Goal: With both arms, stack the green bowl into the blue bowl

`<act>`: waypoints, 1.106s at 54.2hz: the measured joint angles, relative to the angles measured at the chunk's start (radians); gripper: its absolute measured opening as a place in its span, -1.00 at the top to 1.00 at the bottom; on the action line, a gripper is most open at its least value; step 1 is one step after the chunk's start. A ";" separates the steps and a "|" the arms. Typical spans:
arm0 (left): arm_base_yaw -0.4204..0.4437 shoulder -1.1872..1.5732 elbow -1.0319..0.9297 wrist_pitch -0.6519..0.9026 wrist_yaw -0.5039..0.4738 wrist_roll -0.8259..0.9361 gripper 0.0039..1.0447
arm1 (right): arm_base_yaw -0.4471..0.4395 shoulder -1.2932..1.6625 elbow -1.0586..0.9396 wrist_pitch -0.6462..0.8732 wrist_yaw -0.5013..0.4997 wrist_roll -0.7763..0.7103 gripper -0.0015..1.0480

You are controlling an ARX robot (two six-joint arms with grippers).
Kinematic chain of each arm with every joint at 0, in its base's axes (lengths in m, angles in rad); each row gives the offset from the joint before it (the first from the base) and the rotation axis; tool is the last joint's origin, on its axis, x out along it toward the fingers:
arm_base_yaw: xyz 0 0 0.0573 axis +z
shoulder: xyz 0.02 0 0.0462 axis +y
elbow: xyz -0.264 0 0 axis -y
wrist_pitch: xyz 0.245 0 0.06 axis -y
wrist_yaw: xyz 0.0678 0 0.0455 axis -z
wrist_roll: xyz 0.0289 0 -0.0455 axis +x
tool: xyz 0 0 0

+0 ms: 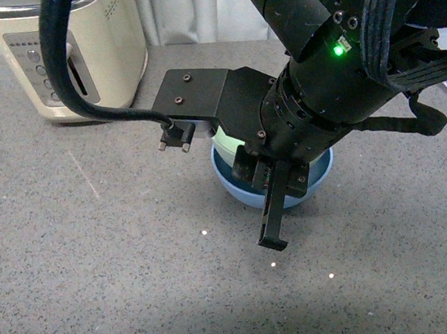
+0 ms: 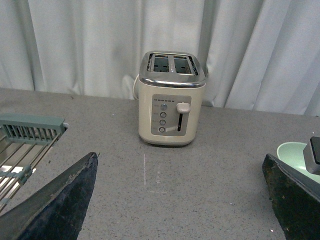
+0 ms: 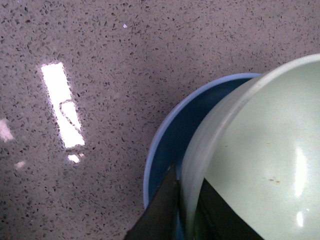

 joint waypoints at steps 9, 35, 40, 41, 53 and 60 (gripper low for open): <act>0.000 0.000 0.000 0.000 0.000 0.000 -0.88 | 0.003 -0.036 -0.024 0.052 -0.001 0.099 0.26; 0.000 0.000 0.000 0.000 0.000 0.000 -0.88 | -0.232 -0.697 -0.531 0.262 0.306 0.689 -0.83; 0.000 0.000 0.000 0.000 -0.001 0.000 -0.88 | -0.275 -0.783 -0.620 0.249 0.326 0.749 -0.83; 0.000 0.000 0.000 0.000 0.000 0.000 -0.88 | -0.278 -0.791 -0.627 0.249 0.326 0.755 -0.83; 0.000 0.000 0.000 0.000 0.000 0.000 -0.88 | -0.299 -0.742 -0.842 0.856 0.338 0.757 -0.42; 0.000 0.000 0.000 0.000 -0.003 0.000 -0.88 | -0.352 -0.858 -0.939 1.107 0.291 0.754 0.08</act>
